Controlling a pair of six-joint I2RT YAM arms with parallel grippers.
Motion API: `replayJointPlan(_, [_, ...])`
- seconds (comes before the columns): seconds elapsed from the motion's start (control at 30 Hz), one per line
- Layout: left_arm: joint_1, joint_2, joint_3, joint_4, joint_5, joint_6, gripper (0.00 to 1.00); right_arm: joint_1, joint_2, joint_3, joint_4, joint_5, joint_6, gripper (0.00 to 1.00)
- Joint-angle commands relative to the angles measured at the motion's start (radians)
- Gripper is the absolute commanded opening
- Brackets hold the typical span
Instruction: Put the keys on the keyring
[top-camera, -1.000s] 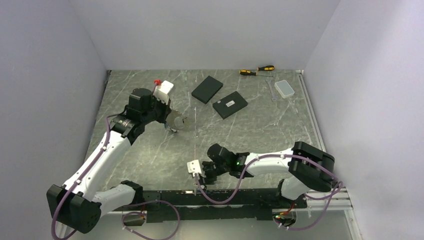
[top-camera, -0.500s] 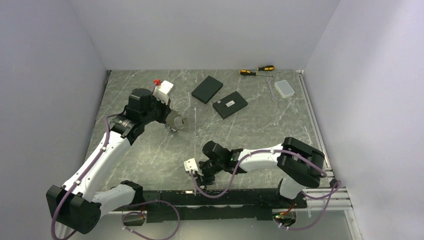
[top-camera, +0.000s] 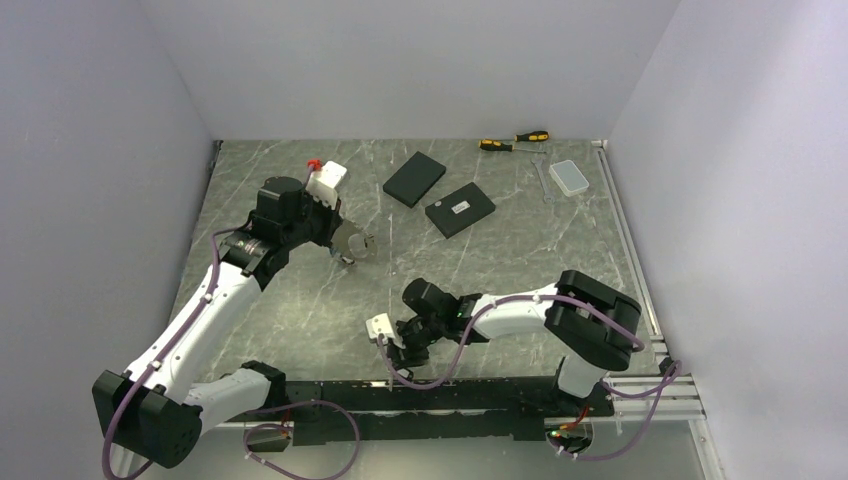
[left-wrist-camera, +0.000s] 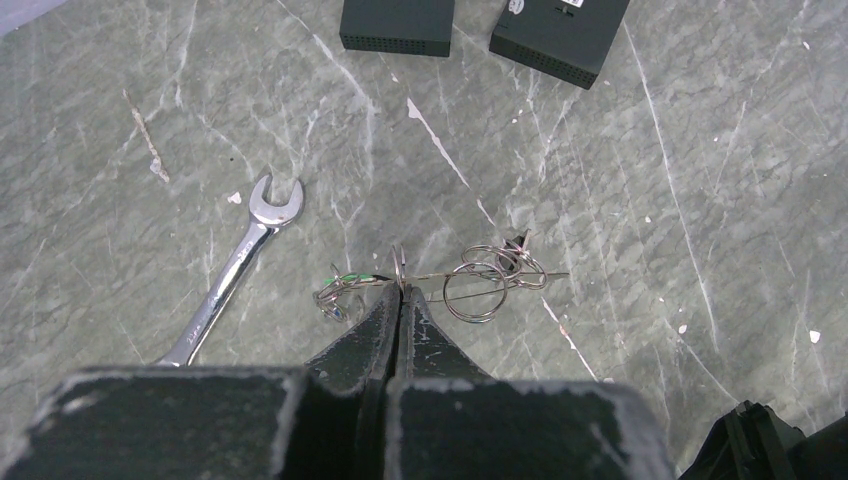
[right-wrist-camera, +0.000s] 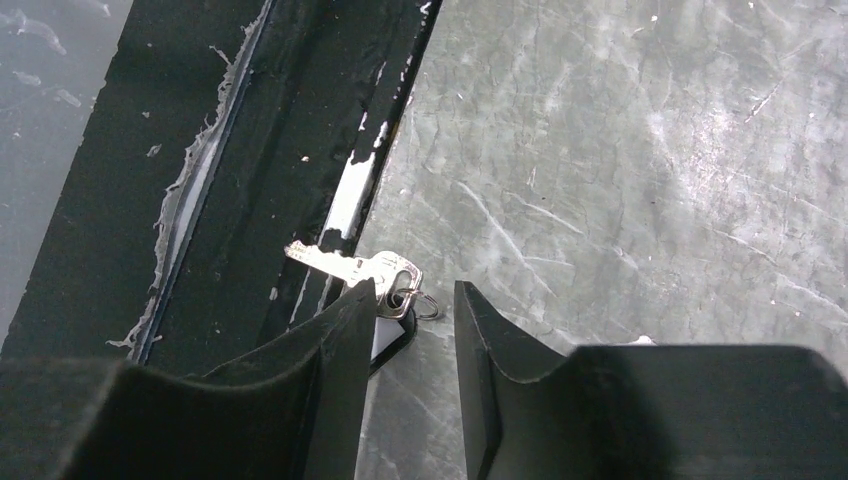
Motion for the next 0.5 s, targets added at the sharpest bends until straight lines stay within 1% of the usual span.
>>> replayJointPlan(0.0, [0.004, -0.022, 0.033, 0.050, 0.019, 0.011, 0.00, -0.005, 0.006, 0.036, 0.001, -0.044, -0.011, 0.37])
replayJointPlan(0.13, [0.004, -0.022, 0.033, 0.050, 0.021, 0.011, 0.00, -0.009, 0.012, 0.038, 0.003, -0.052, -0.008, 0.32])
replayJointPlan(0.27, [0.004, -0.023, 0.032, 0.051, 0.018, 0.011, 0.00, -0.014, 0.023, 0.044, -0.005, -0.062, -0.007, 0.31])
replayJointPlan(0.47, [0.004, -0.022, 0.033, 0.049, 0.020, 0.011, 0.00, -0.021, 0.037, 0.052, -0.007, -0.086, -0.012, 0.38])
